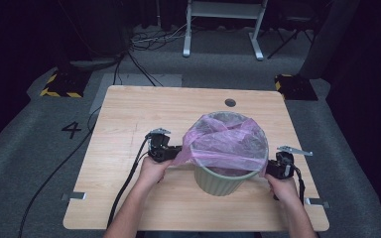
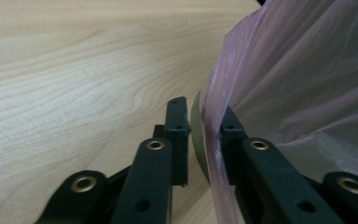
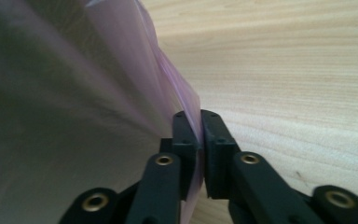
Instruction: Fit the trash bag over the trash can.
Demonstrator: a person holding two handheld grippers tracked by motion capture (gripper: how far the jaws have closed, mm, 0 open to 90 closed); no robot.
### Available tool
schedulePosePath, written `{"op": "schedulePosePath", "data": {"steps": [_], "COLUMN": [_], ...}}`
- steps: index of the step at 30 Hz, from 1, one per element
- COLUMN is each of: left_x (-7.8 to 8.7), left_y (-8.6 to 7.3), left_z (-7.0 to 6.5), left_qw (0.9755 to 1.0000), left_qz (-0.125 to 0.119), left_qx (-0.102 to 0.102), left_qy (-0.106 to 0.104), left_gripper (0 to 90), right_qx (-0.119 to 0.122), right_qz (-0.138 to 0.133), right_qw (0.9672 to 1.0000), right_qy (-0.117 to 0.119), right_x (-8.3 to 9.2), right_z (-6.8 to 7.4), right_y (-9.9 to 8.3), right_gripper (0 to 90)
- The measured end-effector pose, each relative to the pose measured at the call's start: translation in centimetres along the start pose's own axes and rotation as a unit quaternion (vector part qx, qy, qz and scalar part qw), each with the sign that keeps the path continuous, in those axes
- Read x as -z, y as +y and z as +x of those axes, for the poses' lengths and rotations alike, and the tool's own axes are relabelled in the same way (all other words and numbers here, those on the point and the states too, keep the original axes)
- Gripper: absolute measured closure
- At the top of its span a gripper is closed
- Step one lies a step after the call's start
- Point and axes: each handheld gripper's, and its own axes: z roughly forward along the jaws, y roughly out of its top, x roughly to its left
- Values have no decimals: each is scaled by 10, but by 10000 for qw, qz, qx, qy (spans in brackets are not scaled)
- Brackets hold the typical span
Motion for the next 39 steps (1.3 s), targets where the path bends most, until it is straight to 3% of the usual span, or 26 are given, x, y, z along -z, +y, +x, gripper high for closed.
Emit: {"op": "schedulePosePath", "data": {"steps": [2,3,5,7,10,14,17,20,23,27,29,35,39], "left_x": [7,11,22,33,50,70,85,98,105,108,108,104,97], "left_y": [3,5,8,10,13,17,18,14,7,-2,-7,-17,-21], "left_z": [-2,-2,-3,-5,-7,-11,-18,-34,-52,-70,-76,-84,-92], "left_qw": [9998,9996,9993,9980,9953,9902,9856,9818,9815,9836,9830,9838,9849], "left_qz": [-91,-153,-309,-511,-782,-1129,-1459,-1657,-1587,-1475,-1467,-1289,-1024], "left_qx": [-63,-10,-52,-154,-250,-415,-566,-853,-1048,-1029,-1090,-1241,-1396], "left_qy": [164,223,216,338,505,708,636,371,206,158,141,79,2], "left_gripper": [595,494,338,265,222,190,181,183,191,195,194,182,196], "right_qx": [1,-32,-11,-2,127,309,565,925,1246,1496,1610,1768,1787], "right_qz": [-149,-230,-424,-636,-932,-1298,-1501,-1528,-1425,-1385,-1398,-1267,-1213], "right_qw": [9999,9997,9991,9980,9955,9908,9863,9826,9804,9776,9760,9759,9763], "right_qy": [40,37,-38,3,100,244,399,508,546,527,441,178,134], "right_x": [6,10,22,34,54,80,94,102,106,108,108,101,95], "right_z": [0,1,2,1,2,7,17,32,46,60,66,74,75], "right_y": [3,4,8,11,13,15,17,15,12,6,3,-2,-4], "right_gripper": [724,654,514,431,337,305,305,313,327,330,329,345,456]}}
